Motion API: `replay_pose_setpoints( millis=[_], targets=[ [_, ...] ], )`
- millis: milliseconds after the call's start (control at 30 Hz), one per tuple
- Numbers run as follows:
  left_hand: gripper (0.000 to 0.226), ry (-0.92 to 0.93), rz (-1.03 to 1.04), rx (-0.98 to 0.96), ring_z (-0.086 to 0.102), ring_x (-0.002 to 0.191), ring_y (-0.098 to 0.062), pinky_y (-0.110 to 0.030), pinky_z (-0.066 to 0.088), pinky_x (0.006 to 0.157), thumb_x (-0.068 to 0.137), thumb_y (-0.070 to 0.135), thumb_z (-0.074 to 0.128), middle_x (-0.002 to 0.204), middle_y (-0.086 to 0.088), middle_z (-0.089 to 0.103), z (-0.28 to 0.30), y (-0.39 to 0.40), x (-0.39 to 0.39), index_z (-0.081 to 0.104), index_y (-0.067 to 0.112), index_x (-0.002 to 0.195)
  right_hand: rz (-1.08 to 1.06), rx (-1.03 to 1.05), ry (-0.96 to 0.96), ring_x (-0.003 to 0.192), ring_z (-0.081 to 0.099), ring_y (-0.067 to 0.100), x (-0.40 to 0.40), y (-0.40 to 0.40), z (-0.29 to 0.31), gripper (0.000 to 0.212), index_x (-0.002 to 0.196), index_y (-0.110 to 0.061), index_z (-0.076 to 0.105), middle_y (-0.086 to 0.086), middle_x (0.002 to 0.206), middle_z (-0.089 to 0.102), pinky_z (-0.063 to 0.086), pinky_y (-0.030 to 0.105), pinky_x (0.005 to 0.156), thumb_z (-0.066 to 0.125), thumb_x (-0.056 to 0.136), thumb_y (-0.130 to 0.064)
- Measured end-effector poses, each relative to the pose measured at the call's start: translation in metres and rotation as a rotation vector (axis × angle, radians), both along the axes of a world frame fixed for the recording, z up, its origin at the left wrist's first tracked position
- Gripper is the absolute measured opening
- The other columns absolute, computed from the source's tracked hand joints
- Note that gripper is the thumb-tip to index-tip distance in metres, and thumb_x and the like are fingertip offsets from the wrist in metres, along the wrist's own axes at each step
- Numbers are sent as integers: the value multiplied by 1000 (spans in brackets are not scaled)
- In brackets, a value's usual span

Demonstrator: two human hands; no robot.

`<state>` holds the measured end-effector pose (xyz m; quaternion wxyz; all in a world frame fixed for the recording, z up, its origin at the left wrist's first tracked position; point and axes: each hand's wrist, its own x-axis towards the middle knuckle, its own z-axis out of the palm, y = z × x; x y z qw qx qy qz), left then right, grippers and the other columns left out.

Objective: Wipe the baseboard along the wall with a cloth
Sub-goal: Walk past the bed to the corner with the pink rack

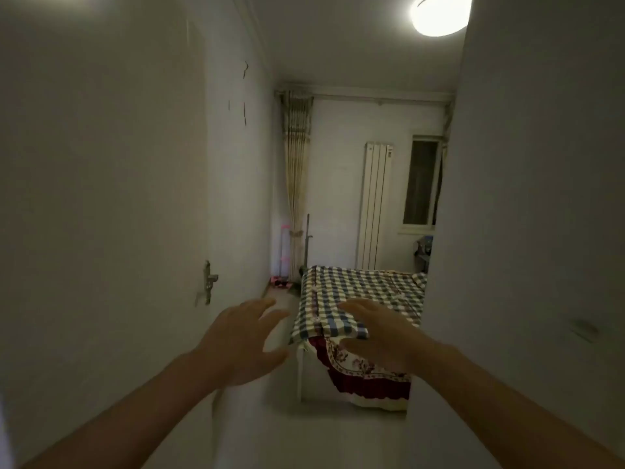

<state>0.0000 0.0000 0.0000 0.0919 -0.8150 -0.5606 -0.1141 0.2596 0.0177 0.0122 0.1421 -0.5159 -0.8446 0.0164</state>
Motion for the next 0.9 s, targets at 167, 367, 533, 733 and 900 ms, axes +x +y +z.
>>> replay_pose_setpoints(
  millis=[167,367,533,733,900],
  targets=[
    [93,-13,23,20,7,144,-13,-36,11,115,62,76,2,158,8,10,-17,5,2,17,40,146,29,-4,-51,141,27,16,-8,20,-20,64,148,-34,25,-8,157,23,29,37,113,51,92,-50],
    [90,9,52,32,6,144,-13,-36,8,115,63,76,-1,158,10,9,-32,48,-7,13,43,146,55,28,-66,141,25,14,-19,62,-39,65,148,-34,24,-9,156,22,27,34,112,52,92,-50],
    [92,14,43,24,7,144,-13,-35,9,115,63,75,-2,158,9,9,-38,111,-16,14,41,147,61,23,-43,139,27,13,-25,124,-45,64,148,-34,26,-9,155,25,28,32,111,53,91,-48],
    [95,17,14,-7,5,145,-14,-35,10,116,62,78,2,159,6,7,-37,202,-35,10,37,148,27,-23,-39,143,21,16,-41,212,-50,63,147,-38,24,-7,158,19,25,34,114,53,92,-49],
    [100,42,25,-10,6,145,-15,-35,10,117,63,87,-2,159,5,7,-44,274,-53,9,36,148,23,-32,-46,142,22,15,-65,276,-52,66,148,-36,23,-8,157,19,25,32,111,54,91,-49]
  ],
)
